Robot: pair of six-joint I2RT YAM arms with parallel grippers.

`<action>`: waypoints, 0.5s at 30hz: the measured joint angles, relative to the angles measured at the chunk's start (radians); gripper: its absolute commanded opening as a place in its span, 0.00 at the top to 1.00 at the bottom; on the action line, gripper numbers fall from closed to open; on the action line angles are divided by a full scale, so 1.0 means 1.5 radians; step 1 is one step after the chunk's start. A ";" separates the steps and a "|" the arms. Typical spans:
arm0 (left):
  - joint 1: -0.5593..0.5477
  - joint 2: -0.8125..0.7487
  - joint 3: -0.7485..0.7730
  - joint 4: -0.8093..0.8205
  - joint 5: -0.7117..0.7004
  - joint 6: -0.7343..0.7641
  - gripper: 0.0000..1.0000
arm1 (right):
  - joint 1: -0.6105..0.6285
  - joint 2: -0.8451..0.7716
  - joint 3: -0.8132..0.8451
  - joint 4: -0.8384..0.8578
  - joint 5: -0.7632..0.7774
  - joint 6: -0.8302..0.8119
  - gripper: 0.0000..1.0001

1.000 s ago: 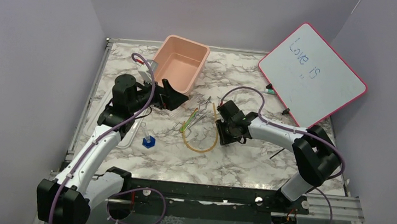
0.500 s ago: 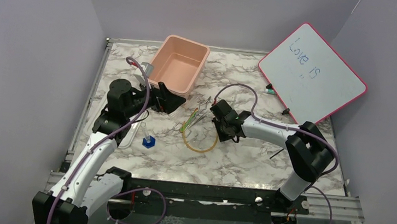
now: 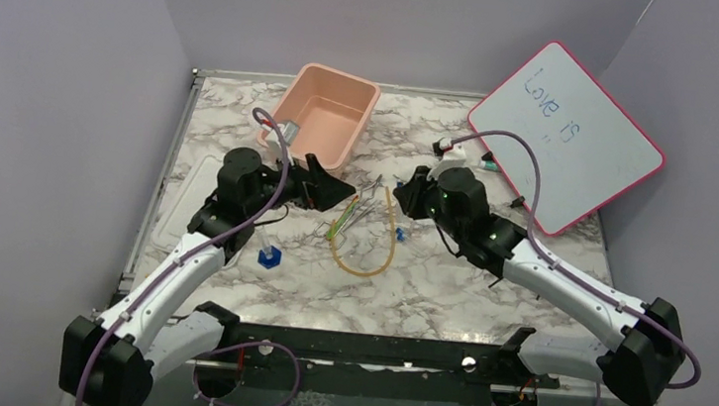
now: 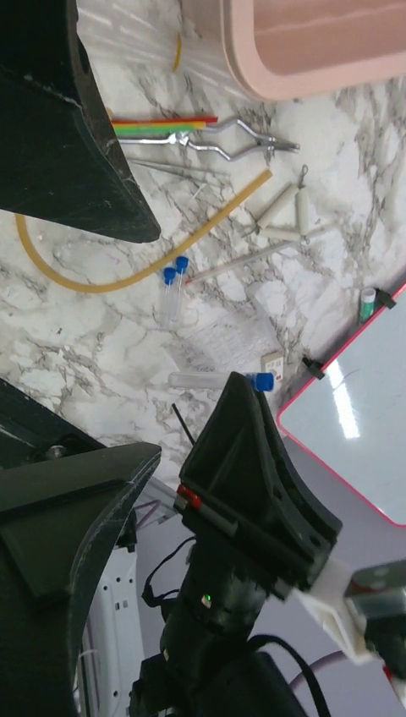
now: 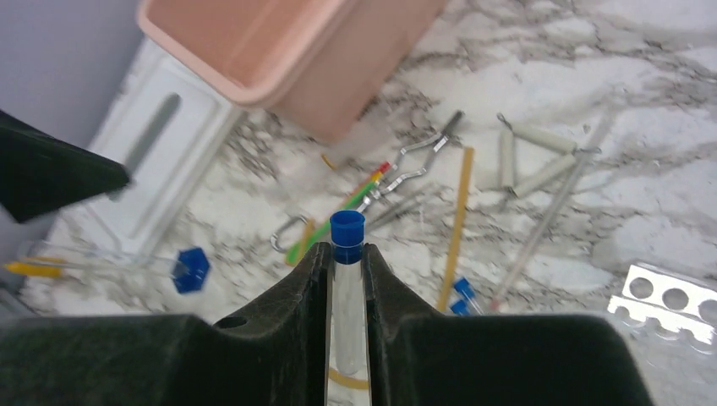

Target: Organize the chemistry lab equipment

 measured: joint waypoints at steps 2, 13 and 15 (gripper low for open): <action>-0.016 0.033 0.001 0.036 0.000 -0.019 0.11 | 0.000 -0.020 -0.005 0.043 0.000 0.025 0.79; -0.162 0.165 0.034 0.126 -0.028 -0.029 0.44 | 0.000 -0.031 0.005 0.142 -0.023 0.183 0.80; -0.177 0.172 0.043 0.138 -0.035 -0.026 0.58 | 0.000 -0.033 0.011 0.143 -0.033 0.203 0.80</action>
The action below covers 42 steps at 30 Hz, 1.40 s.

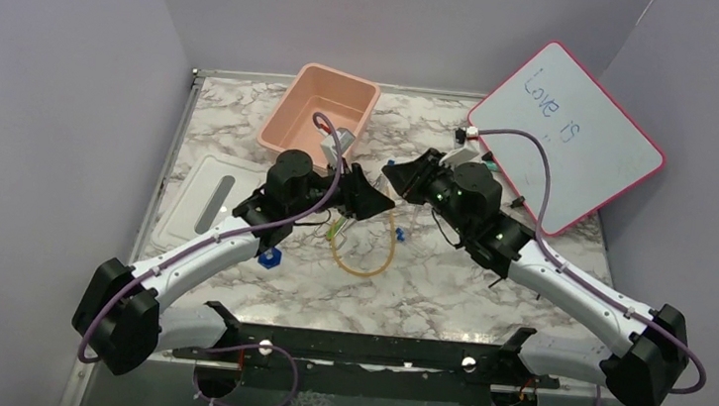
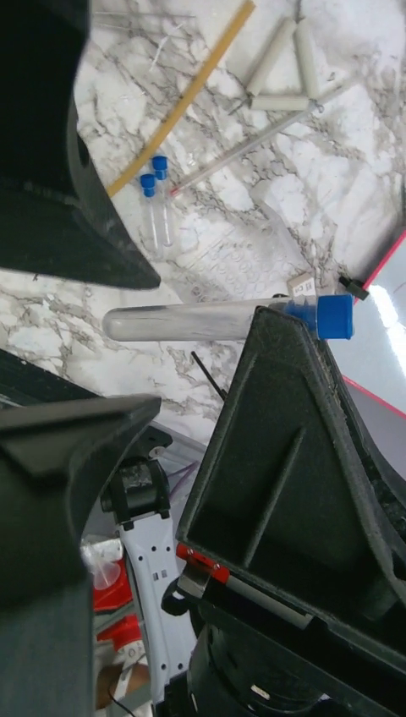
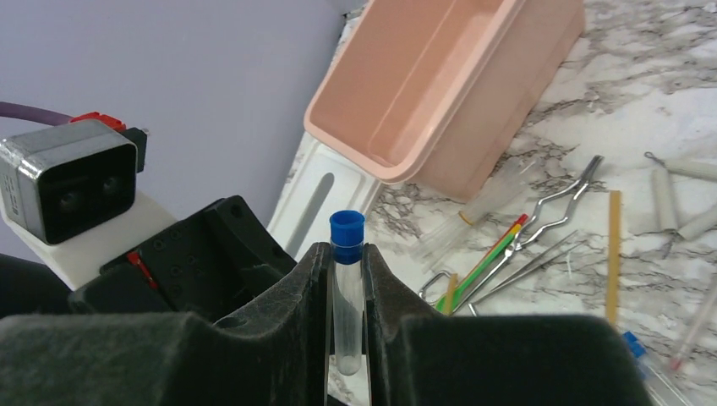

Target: Organize the chemistry lab equipment

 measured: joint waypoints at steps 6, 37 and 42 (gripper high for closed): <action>-0.012 0.010 0.007 0.016 -0.016 0.017 0.87 | 0.000 -0.017 0.011 -0.005 -0.016 0.027 0.79; -0.018 -0.006 0.007 0.022 -0.039 0.377 1.00 | -0.120 0.090 0.302 -0.379 -0.330 -0.162 0.57; -0.018 0.005 0.007 0.016 -0.031 0.405 1.00 | -0.135 0.092 0.296 -0.372 -0.365 -0.160 0.64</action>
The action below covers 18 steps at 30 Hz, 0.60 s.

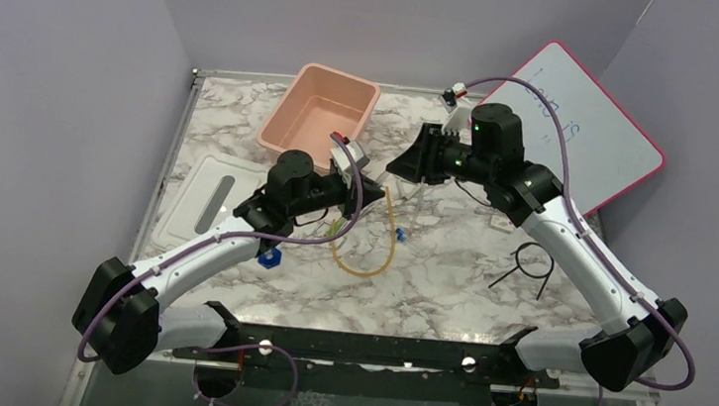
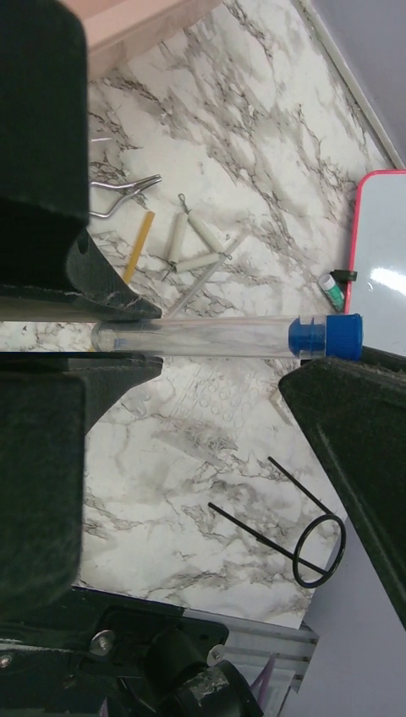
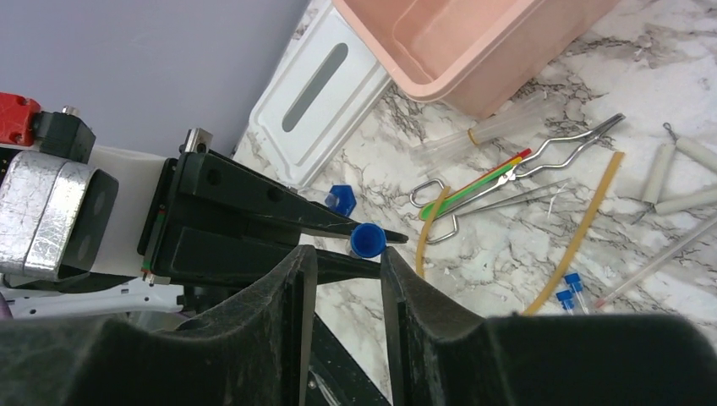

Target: Organize the chemistry lab equipment

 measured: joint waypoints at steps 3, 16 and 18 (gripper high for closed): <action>0.000 0.001 0.000 -0.003 0.003 0.007 1.00 | -0.006 0.007 -0.004 0.003 -0.018 0.005 0.71; 0.000 -0.009 0.001 -0.028 -0.007 -0.003 0.29 | -0.016 0.010 -0.022 0.019 -0.028 0.016 0.83; 0.000 -0.015 0.004 -0.047 -0.031 -0.018 0.27 | -0.017 0.008 -0.022 0.020 -0.001 0.003 0.83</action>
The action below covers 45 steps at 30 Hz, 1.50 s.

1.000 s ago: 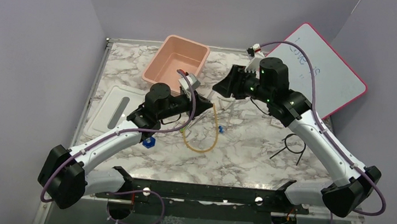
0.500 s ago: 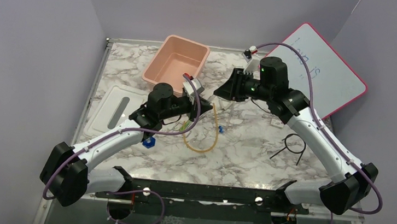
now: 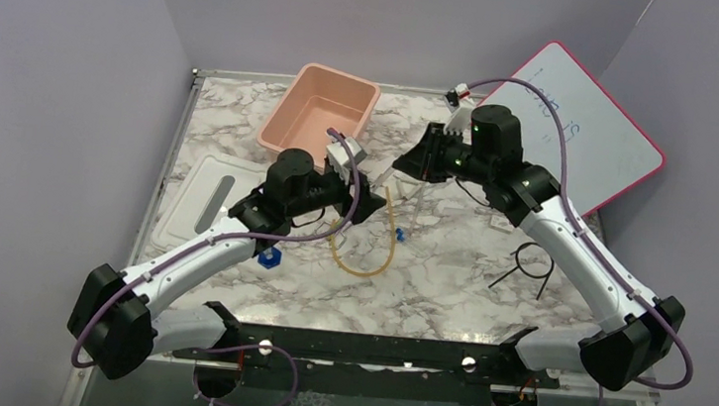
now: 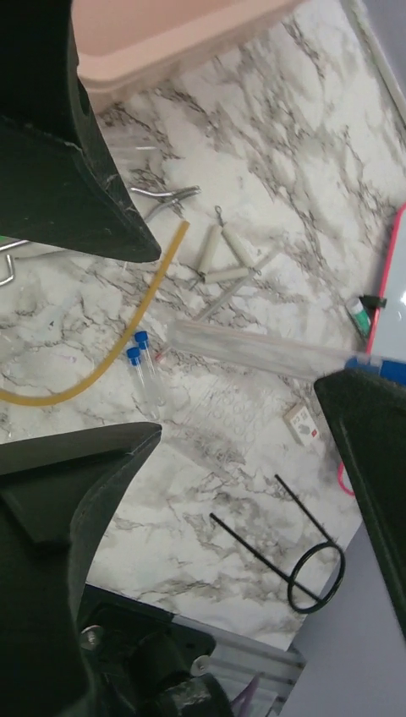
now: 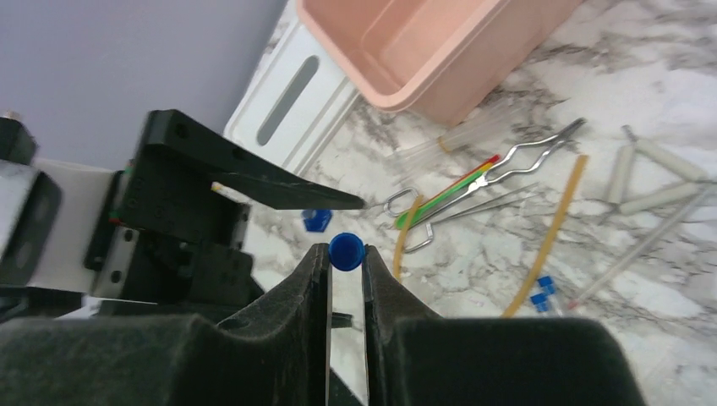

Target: Organize the chemistry lab equipment

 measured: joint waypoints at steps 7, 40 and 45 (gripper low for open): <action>0.001 -0.055 0.130 -0.211 -0.190 -0.054 0.19 | 0.000 -0.043 -0.046 0.014 0.219 -0.082 0.83; 0.001 -0.227 0.049 -0.232 -0.101 -0.108 0.17 | -0.003 -0.013 -0.406 0.251 0.599 -0.045 0.85; 0.001 -0.218 0.049 -0.232 -0.102 -0.108 0.17 | -0.003 -0.009 -0.416 0.279 0.599 -0.049 0.85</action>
